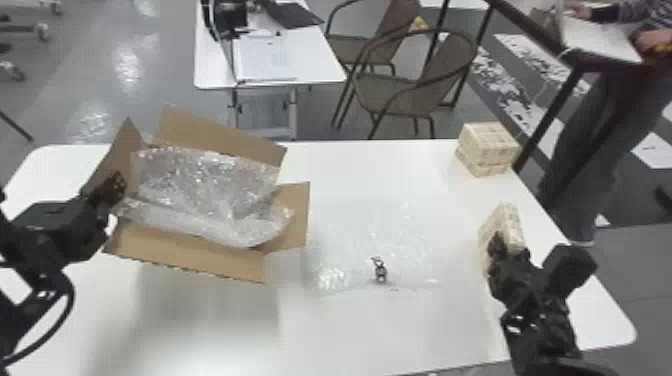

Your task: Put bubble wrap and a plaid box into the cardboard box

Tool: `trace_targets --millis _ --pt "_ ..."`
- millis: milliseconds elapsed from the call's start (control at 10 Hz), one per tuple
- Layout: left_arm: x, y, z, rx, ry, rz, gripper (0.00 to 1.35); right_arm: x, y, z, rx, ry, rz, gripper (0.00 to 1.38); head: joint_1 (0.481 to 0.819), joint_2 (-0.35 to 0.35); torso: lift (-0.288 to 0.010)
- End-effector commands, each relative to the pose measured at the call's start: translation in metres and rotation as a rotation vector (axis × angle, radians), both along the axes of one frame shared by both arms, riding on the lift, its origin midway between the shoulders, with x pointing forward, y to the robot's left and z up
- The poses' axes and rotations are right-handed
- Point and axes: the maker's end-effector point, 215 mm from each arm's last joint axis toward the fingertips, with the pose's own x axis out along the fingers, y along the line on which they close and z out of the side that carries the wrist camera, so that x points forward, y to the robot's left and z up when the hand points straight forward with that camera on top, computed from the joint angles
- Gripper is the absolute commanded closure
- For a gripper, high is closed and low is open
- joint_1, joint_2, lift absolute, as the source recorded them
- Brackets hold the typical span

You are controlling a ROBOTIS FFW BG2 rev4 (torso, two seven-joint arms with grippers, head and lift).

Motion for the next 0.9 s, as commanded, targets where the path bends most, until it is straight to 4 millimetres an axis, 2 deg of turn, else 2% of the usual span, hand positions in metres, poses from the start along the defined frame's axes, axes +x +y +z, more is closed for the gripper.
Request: trace_targets --millis 0,200,400,600,800 --pt "0.000 0.000 -0.001 -0.001 0.002 0.001 1.22 0.004 0.025 0.040 0.007 -0.040 0.057 0.96 0.695 -0.130 -0.109" --pt "0.000 0.000 -0.001 0.001 0.002 0.001 1.22 0.021 0.074 0.100 0.024 -0.117 0.171 0.96 0.695 -0.089 -0.109" --pt "0.000 -0.002 -0.003 -0.001 0.005 -0.001 1.22 0.038 0.129 0.148 0.045 -0.162 0.297 0.96 0.695 -0.046 -0.109" --pt "0.001 -0.004 -0.003 0.002 0.006 -0.004 1.22 0.053 0.190 0.177 0.119 -0.194 0.450 0.96 0.668 0.013 -0.109" --pt "0.002 -0.006 -0.005 0.000 0.009 -0.009 1.22 0.063 0.251 0.194 0.169 -0.214 0.589 0.96 0.645 0.063 -0.109"
